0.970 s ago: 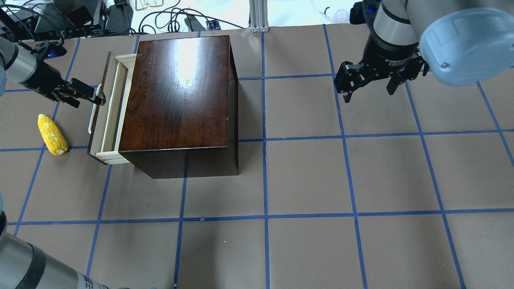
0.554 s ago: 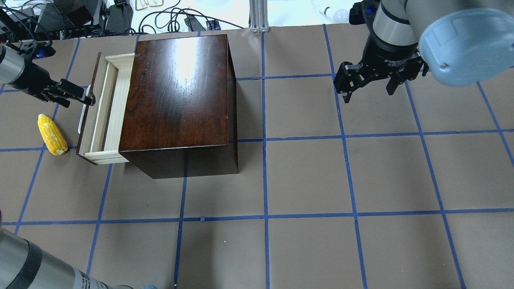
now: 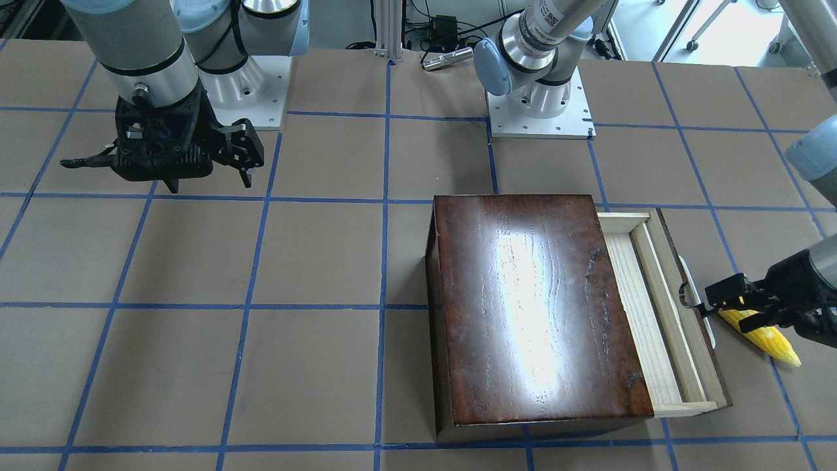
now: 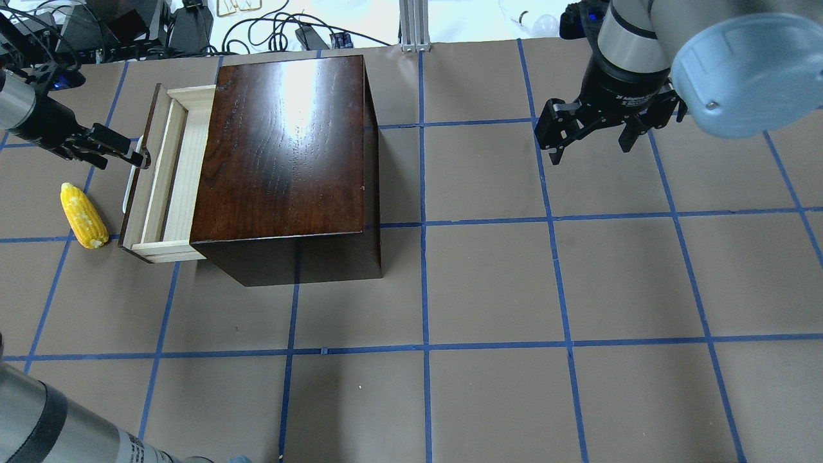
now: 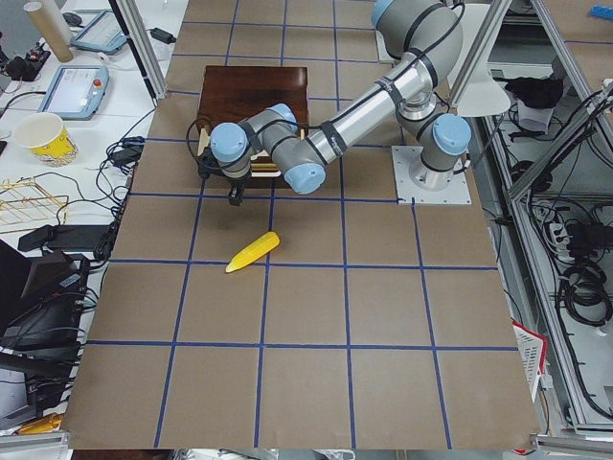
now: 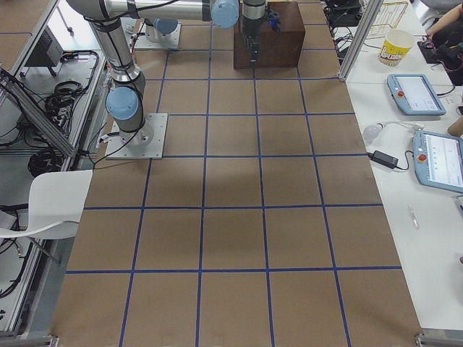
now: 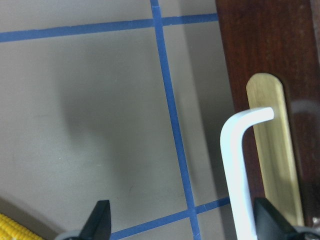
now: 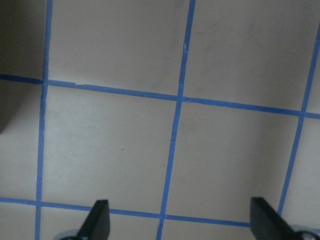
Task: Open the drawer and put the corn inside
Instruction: 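Release the handle and move the left gripper over the yellow corn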
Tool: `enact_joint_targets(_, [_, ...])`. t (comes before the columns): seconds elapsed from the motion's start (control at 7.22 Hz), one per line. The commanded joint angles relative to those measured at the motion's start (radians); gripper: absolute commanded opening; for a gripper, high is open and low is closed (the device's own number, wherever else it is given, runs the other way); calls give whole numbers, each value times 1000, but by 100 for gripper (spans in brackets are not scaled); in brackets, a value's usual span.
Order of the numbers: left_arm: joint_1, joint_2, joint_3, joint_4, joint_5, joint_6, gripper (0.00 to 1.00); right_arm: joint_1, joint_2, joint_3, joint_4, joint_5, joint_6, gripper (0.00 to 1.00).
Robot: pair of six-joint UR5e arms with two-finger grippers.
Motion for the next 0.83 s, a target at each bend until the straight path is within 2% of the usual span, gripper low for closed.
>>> enact_joint_targets(0.0, [0,-1,9,-1,11,0,100,1,0,0,0,0,0,100])
enact_joint_targets(0.42, [3,43,9,-8,33,-11,100,1,0,0,0,0,0,100])
enact_joint_targets(0.69, [66,73,10,-8,31,-12,100,-2,0,0,0,0,0,100])
